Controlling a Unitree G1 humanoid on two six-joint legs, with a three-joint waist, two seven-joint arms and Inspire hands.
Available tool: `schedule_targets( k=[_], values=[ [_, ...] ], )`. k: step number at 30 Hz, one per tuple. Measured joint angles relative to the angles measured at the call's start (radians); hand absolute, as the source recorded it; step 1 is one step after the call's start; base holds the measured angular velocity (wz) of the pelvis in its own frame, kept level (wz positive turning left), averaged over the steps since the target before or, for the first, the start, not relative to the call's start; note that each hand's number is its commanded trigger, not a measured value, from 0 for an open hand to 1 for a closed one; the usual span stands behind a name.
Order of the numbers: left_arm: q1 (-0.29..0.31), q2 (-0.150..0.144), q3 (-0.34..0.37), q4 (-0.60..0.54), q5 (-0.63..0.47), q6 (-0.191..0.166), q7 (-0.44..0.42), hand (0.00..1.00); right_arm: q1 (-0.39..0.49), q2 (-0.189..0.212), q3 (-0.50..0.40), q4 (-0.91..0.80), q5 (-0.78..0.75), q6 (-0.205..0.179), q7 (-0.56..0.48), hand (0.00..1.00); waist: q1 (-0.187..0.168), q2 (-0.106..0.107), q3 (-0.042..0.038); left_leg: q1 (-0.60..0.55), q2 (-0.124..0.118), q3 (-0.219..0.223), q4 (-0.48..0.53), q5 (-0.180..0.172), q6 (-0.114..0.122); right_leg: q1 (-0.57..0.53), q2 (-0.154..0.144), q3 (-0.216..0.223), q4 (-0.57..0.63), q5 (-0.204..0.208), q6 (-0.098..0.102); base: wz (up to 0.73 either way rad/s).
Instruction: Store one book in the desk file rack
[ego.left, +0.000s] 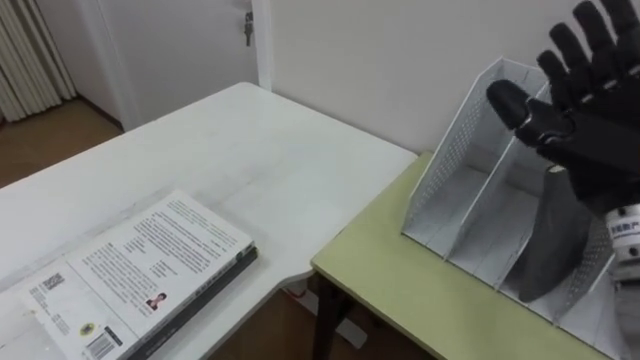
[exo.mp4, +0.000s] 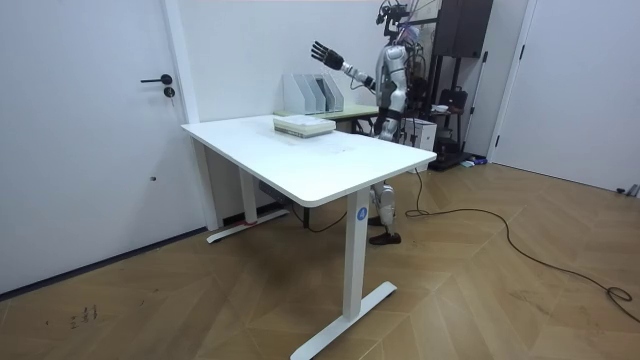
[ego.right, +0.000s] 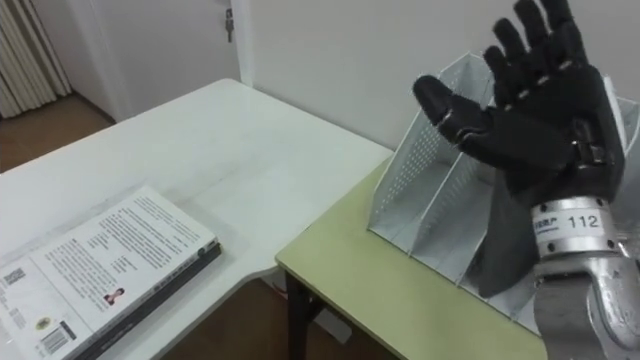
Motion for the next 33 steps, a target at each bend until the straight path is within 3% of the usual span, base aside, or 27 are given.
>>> schedule_targets(
  k=[5,8,15,19,21,27,30,33],
  values=[
    [-0.01,0.027,-0.002,-0.001,0.0,0.008,-0.03,0.0,0.0,-0.034,0.048,-0.038,-0.04,0.039,0.212,0.0,0.026,-0.026,0.0022,0.002,0.003,0.002,0.007,-0.001,-0.002,0.002,0.002,0.002,0.0,0.002,-0.003,-0.03],
    [-0.023,0.043,-0.007,0.002,0.005,0.027,-0.036,0.0,-0.001,-0.049,0.107,-0.044,-0.135,0.071,0.325,0.0,0.035,-0.038,-0.0014,-0.002,0.002,-0.004,0.008,-0.001,-0.002,0.003,0.0,-0.001,0.0,0.002,-0.004,0.01],
    [-0.08,0.078,-0.05,0.03,-0.002,0.08,-0.048,0.0,-0.002,-0.089,0.216,-0.063,-0.266,0.149,0.589,0.0,0.089,-0.044,0.004,-0.011,0.0,-0.026,0.013,-0.001,-0.002,0.003,-0.003,-0.014,0.0,0.003,-0.005,0.07],
    [-0.105,0.097,-0.066,0.03,-0.002,0.09,-0.061,0.0,0.024,-0.105,0.303,0.011,-0.39,0.152,0.653,0.0,0.129,-0.056,0.0159,-0.016,0.001,-0.032,0.015,-0.001,-0.002,0.001,-0.002,-0.016,-0.002,0.003,-0.005,0.05],
    [-0.123,0.098,-0.077,0.031,-0.003,0.101,-0.06,0.0,0.055,-0.109,0.359,0.063,-0.56,0.195,0.7,0.0,0.142,-0.057,0.0212,-0.024,-0.001,-0.038,0.014,-0.001,-0.002,-0.003,-0.005,-0.028,-0.005,0.003,-0.005,0.08],
    [-0.169,0.094,-0.098,0.071,-0.003,0.106,-0.055,0.0,0.151,-0.107,0.409,0.129,-0.908,0.236,0.833,0.0,0.182,-0.058,0.02,-0.034,-0.003,-0.051,0.012,-0.001,-0.002,-0.007,-0.005,-0.024,-0.017,0.003,-0.005,0.04],
    [-0.175,0.094,-0.098,0.073,-0.003,0.109,-0.051,0.0,0.162,-0.107,0.434,0.181,-1.019,0.238,0.847,0.0,0.191,-0.059,0.0199,-0.031,-0.001,-0.056,0.012,-0.001,-0.002,-0.008,-0.007,-0.024,-0.018,0.003,-0.005,0.0],
    [-0.179,0.093,-0.1,0.081,-0.003,0.111,-0.045,0.0,0.168,-0.101,0.459,0.247,-1.154,0.263,0.857,0.0,0.192,-0.058,0.0207,-0.033,-0.002,-0.083,0.012,-0.001,-0.002,-0.006,-0.005,-0.025,-0.017,0.003,-0.005,0.1]
  ],
)
